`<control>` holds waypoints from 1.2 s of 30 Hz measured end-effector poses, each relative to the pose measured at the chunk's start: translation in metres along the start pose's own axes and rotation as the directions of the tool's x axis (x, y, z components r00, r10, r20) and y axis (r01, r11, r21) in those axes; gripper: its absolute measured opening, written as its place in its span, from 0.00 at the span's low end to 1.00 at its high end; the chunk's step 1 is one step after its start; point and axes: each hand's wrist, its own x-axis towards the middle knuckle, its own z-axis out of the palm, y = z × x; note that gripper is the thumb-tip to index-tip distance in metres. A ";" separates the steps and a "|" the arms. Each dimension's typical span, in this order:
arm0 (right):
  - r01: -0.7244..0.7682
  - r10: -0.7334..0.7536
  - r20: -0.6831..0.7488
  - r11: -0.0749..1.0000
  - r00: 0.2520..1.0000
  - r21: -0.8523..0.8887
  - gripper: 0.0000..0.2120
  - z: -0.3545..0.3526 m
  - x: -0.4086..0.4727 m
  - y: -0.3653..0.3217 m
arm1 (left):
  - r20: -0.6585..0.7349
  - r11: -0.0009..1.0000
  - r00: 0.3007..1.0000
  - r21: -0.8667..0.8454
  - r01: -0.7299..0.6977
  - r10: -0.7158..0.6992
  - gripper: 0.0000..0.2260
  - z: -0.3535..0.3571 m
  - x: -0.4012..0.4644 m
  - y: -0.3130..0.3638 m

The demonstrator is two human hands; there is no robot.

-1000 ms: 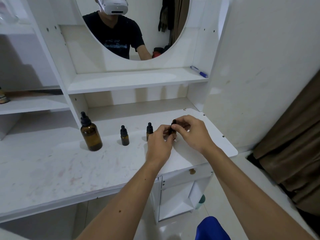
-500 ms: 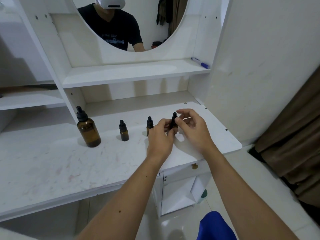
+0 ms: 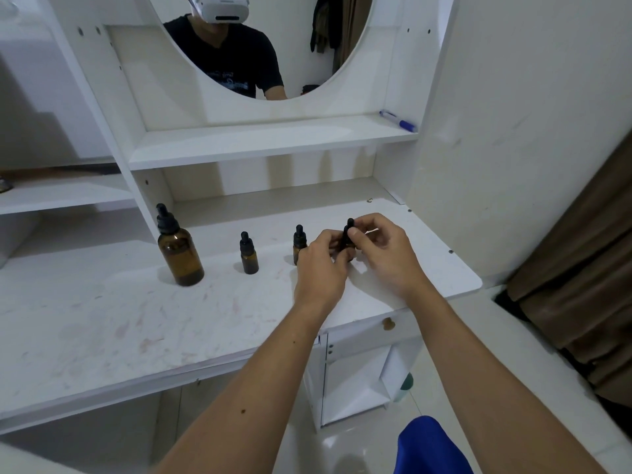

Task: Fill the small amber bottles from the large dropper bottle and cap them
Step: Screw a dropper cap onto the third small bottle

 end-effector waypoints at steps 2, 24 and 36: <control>-0.033 0.033 -0.002 0.999 0.999 -0.001 0.13 0.002 -0.001 0.002 | -0.006 1.000 1.000 0.003 0.002 -0.002 0.10 0.000 0.000 -0.001; 0.000 0.000 0.034 1.000 0.999 0.003 0.09 -0.001 -0.002 0.001 | -0.008 1.000 1.000 0.014 0.002 -0.002 0.10 0.001 0.000 0.000; 0.020 -0.020 0.040 1.000 0.999 -0.003 0.13 -0.001 0.000 0.001 | -0.021 1.000 1.000 0.017 -0.002 0.003 0.10 0.003 0.002 -0.002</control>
